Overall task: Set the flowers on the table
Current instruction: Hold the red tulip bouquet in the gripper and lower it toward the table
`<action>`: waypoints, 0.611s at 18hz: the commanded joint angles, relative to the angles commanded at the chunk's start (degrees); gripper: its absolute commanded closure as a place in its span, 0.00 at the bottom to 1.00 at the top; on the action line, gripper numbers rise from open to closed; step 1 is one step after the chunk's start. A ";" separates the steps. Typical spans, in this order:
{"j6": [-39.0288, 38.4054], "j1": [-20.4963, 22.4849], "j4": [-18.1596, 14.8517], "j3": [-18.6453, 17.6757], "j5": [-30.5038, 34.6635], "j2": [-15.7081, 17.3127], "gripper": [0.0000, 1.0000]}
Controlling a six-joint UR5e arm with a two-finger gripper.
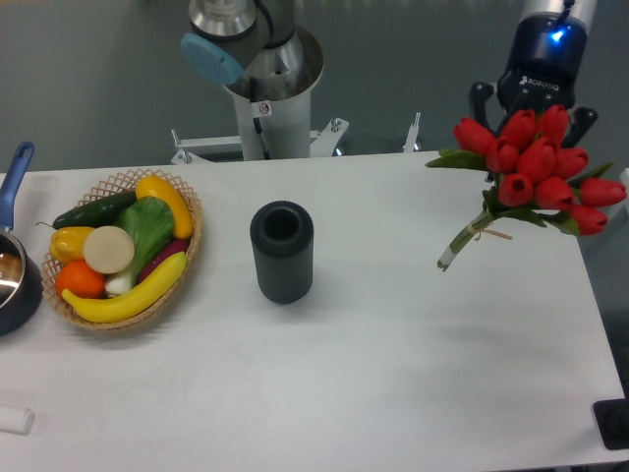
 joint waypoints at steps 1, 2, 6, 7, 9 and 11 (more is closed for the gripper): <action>0.09 0.00 0.00 -0.17 0.00 0.00 0.56; 0.09 -0.09 0.52 -0.52 0.26 0.09 0.56; -0.35 -0.35 1.76 -0.18 4.21 0.00 0.56; -0.44 -0.35 1.67 -0.18 4.39 0.09 0.56; -0.53 -0.35 1.67 -0.09 5.00 0.35 0.56; -0.79 -0.44 1.58 0.09 8.33 0.62 0.56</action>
